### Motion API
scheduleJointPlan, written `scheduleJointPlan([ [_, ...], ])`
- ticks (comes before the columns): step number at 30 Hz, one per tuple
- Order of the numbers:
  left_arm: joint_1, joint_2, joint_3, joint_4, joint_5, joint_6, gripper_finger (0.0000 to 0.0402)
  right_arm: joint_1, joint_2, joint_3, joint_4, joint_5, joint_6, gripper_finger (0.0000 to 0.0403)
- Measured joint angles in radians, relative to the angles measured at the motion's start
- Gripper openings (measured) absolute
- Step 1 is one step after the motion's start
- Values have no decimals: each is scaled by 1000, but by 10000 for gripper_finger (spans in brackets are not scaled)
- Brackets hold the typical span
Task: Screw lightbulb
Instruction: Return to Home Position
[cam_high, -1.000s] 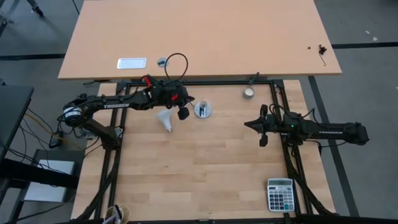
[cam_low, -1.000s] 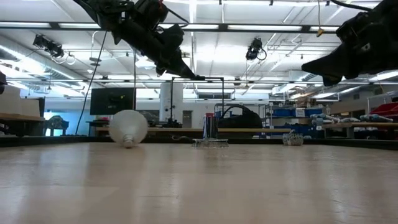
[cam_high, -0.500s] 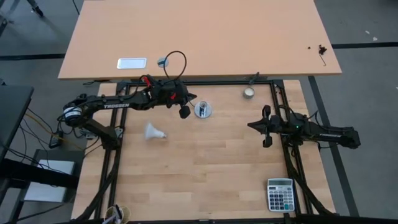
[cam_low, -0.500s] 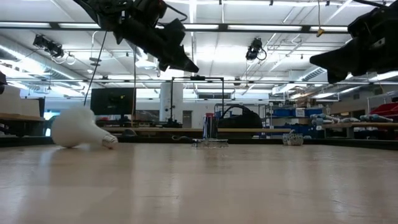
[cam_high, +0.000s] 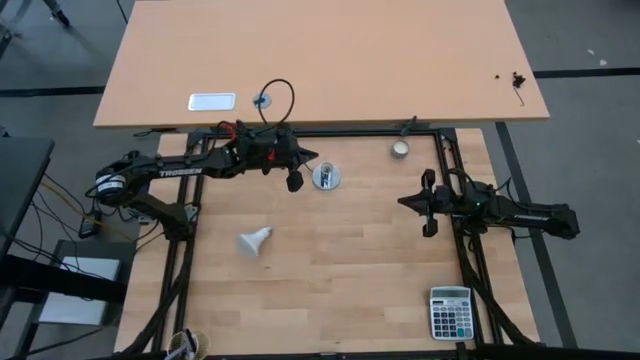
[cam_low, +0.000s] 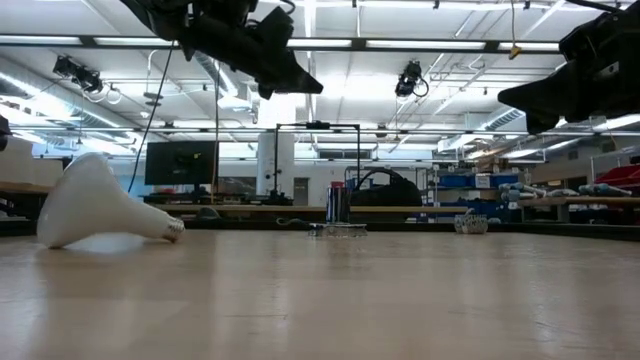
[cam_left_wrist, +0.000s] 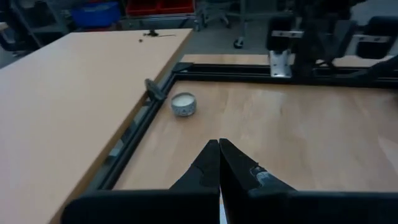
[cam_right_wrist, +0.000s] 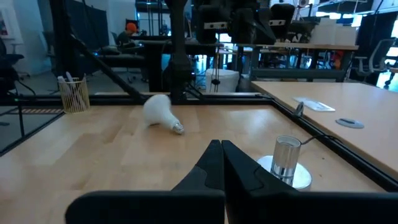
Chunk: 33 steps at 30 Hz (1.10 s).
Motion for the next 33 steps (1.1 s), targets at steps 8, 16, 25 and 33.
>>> scheduleJointPlan([
  [8,-3,-7,0,2,52,16,0,0,7,0,1,-1,0,0],
  [16,-14,-7,-2,87,64,22,0,0,30,0,1,-1,-2,0],
  [25,-13,-7,-146,308,111,-18,0,0,41,0,1,-3,-3,0],
  [33,-10,-116,-254,331,97,-32,0,0,44,0,2,-5,-8,0],
])
